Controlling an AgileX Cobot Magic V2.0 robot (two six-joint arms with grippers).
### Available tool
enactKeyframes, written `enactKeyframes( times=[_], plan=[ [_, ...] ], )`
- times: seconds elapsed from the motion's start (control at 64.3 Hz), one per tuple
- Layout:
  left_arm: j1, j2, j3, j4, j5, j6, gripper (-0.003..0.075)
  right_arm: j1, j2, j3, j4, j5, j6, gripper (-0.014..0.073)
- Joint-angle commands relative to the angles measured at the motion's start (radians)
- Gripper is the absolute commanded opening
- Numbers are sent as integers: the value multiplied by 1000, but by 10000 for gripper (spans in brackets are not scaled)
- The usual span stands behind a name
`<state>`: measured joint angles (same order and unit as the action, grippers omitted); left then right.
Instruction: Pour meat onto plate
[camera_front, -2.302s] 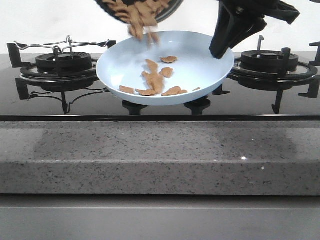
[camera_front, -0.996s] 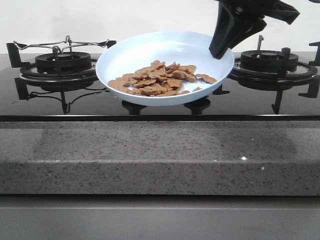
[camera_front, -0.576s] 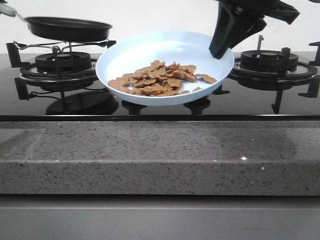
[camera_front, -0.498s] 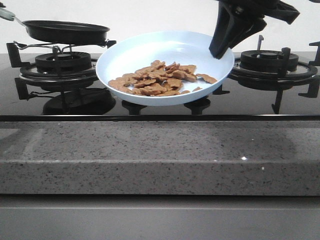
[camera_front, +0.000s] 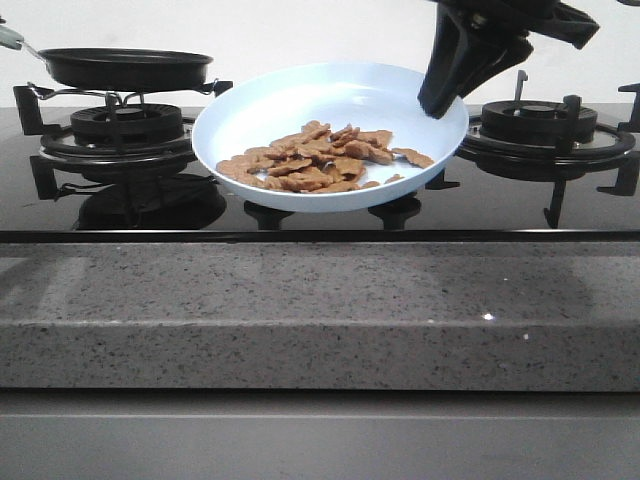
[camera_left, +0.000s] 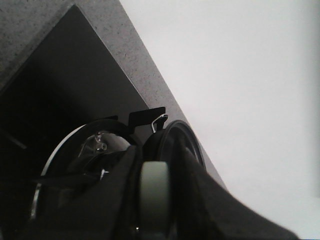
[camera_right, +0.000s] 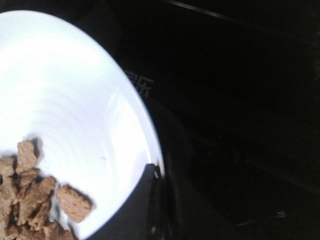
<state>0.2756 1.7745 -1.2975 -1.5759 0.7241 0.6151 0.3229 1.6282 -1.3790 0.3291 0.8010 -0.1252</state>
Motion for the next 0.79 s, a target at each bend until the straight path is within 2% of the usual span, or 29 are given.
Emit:
enactKeyframes(
  times=[0.0, 0.14, 0.249, 0.513, 0.778],
  plan=[
    [0, -52, -29, 10, 52, 8, 256, -5, -54, -24, 27, -45, -9, -60],
    [0, -52, -29, 31, 64, 8, 456, -5, -54, -24, 27, -45, -9, -60],
    [0, -54, -29, 55, 65, 8, 526, -5, -54, -24, 27, -45, -9, -60],
    [-2, -102, -29, 169, 176, 8, 522, -5, -54, -24, 27, -45, -9, -60],
    [-2, -131, -29, 233, 284, -25, 447, -5, -54, -24, 27, -45, -9, -60]
  ],
)
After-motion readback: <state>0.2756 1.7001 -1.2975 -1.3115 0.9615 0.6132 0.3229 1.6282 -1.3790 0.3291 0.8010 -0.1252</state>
